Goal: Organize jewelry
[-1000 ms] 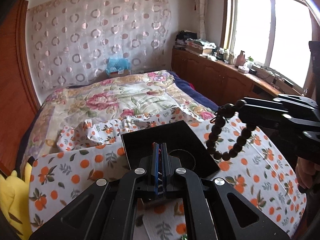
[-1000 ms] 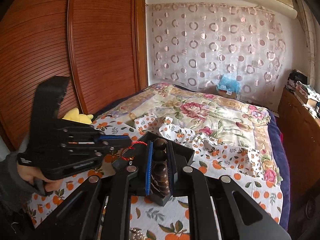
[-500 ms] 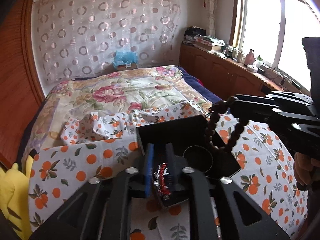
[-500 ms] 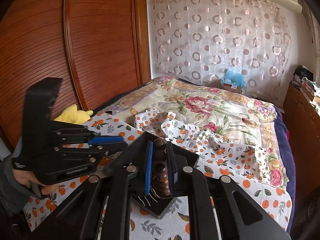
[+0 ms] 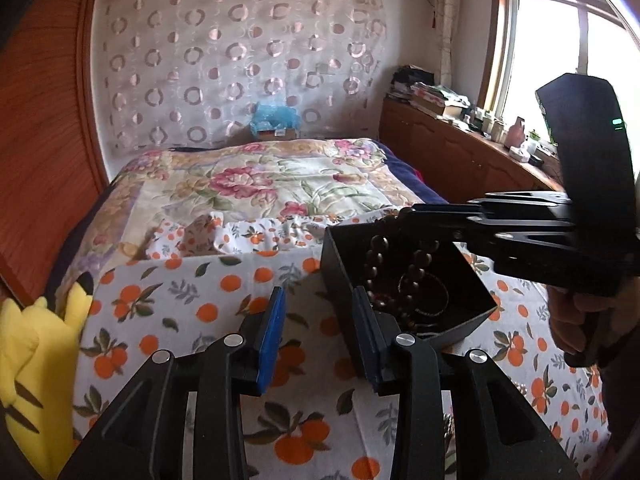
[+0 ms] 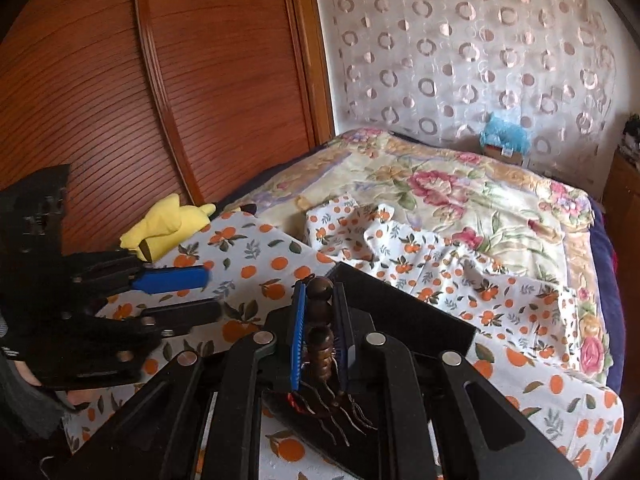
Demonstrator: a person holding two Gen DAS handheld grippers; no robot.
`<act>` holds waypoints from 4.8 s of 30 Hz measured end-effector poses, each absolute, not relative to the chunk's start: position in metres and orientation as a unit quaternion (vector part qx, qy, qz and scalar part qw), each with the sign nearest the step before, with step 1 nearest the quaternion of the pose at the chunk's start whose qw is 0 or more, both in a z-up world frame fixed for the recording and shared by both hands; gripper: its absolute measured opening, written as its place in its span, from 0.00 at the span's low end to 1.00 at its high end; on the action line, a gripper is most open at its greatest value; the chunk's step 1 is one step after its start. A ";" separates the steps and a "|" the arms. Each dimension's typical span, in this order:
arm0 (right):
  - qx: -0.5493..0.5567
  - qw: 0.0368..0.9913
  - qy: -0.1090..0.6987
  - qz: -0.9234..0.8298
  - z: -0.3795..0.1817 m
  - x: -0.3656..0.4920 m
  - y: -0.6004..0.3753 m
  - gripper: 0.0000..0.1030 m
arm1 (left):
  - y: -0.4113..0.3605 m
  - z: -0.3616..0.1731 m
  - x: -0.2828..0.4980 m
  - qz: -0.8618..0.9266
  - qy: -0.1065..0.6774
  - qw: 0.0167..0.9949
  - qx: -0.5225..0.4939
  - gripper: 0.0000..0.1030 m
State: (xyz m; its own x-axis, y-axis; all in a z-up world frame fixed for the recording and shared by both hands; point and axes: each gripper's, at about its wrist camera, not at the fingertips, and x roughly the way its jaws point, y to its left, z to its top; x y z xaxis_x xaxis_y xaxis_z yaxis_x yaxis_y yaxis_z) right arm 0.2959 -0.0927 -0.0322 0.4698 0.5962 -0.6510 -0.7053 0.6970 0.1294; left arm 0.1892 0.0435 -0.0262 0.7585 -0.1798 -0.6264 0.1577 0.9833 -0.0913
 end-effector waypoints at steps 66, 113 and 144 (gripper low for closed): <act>-0.069 0.889 0.371 0.259 -0.101 0.090 -0.229 0.30 | -0.057 -0.105 0.076 -0.169 0.425 0.885 0.083 0.71; -0.119 0.882 0.356 0.283 -0.060 0.152 -0.183 0.06 | -0.024 -0.060 0.065 -0.149 0.355 0.922 0.038 0.67; -0.101 0.921 0.244 0.286 0.075 0.186 -0.169 0.06 | -0.011 -0.015 0.112 -0.127 0.315 0.939 0.048 0.67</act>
State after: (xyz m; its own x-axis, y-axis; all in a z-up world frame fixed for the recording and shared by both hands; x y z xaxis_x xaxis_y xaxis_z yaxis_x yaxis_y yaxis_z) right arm 0.1865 -0.1687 0.0750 0.7175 0.4780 -0.5066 -0.5767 0.8156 -0.0473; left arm 0.1119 -0.0108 -0.0149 0.7694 -0.2093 -0.6035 0.2692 0.9630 0.0092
